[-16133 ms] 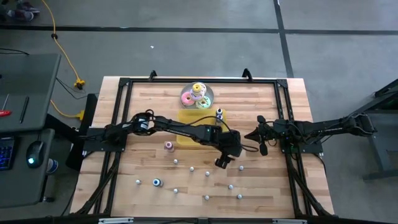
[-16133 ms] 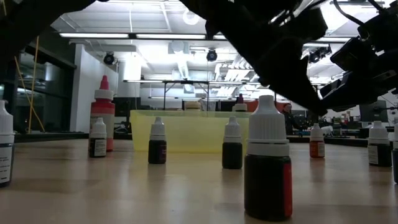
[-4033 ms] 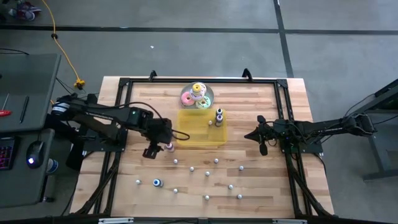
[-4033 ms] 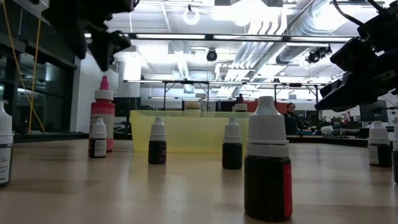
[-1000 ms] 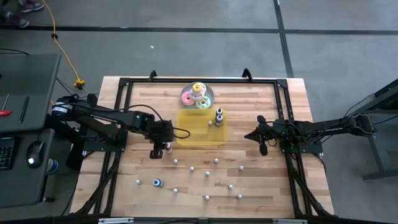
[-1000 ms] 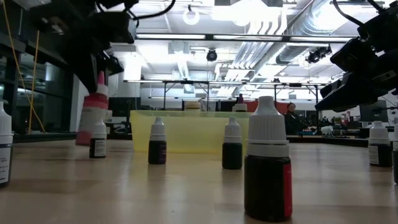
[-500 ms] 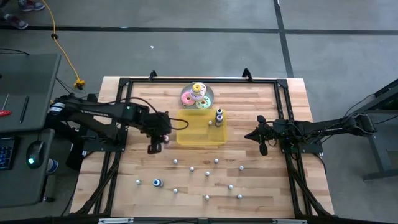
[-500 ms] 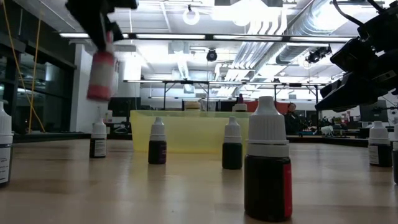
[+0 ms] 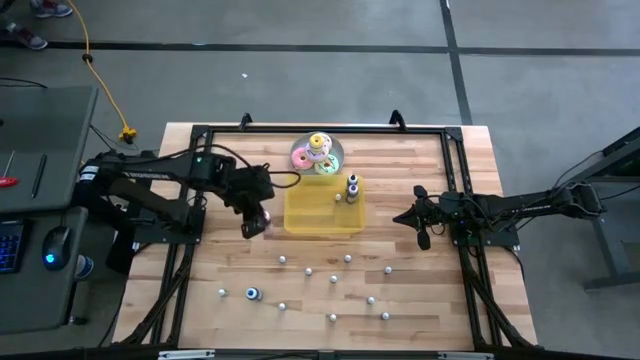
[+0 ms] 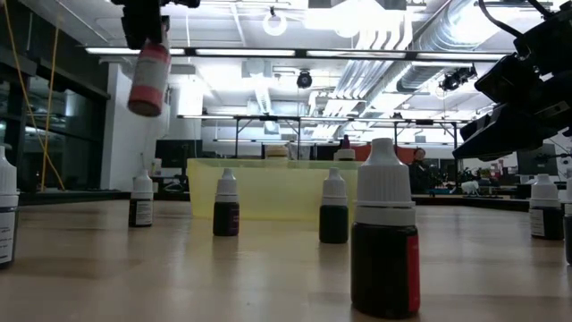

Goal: Pick & Place food coloring
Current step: Put the large pink food coloring bottle into the yellow container

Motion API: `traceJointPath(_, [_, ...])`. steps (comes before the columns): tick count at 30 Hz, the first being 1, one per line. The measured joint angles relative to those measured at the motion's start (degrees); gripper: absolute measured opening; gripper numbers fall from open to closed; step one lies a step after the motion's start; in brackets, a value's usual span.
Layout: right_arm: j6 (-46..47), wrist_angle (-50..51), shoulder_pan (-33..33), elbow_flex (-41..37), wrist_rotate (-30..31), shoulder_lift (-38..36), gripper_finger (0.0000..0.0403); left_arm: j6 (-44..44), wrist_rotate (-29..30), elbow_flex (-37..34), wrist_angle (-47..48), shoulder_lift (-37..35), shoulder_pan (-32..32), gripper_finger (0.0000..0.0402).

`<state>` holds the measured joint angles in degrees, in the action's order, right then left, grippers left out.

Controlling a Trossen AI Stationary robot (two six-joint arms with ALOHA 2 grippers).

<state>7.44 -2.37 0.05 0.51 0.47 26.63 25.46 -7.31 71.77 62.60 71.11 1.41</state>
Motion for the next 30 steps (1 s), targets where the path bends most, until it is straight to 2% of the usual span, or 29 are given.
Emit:
traceJointPath(4, [0.0,0.0,0.0,0.0,0.0,0.0,0.0000,0.1,-2.8,0.0,-2.4,0.0,-0.1,0.0097])
traceJointPath(17, [0.0,0.0,0.0,0.0,0.0,0.0,0.0000,3.3,-5.8,0.3,-11.4,2.1,0.0,0.0097])
traceJointPath(21, [0.0,0.0,0.0,0.0,0.0,0.0,0.0000,3.1,-4.1,4.5,-12.3,5.9,0.0,0.0097])
traceJointPath(30, [0.0,-0.2,0.0,0.0,0.0,0.0,0.0000,-2.4,3.3,19.3,-9.2,18.1,0.0,0.0097])
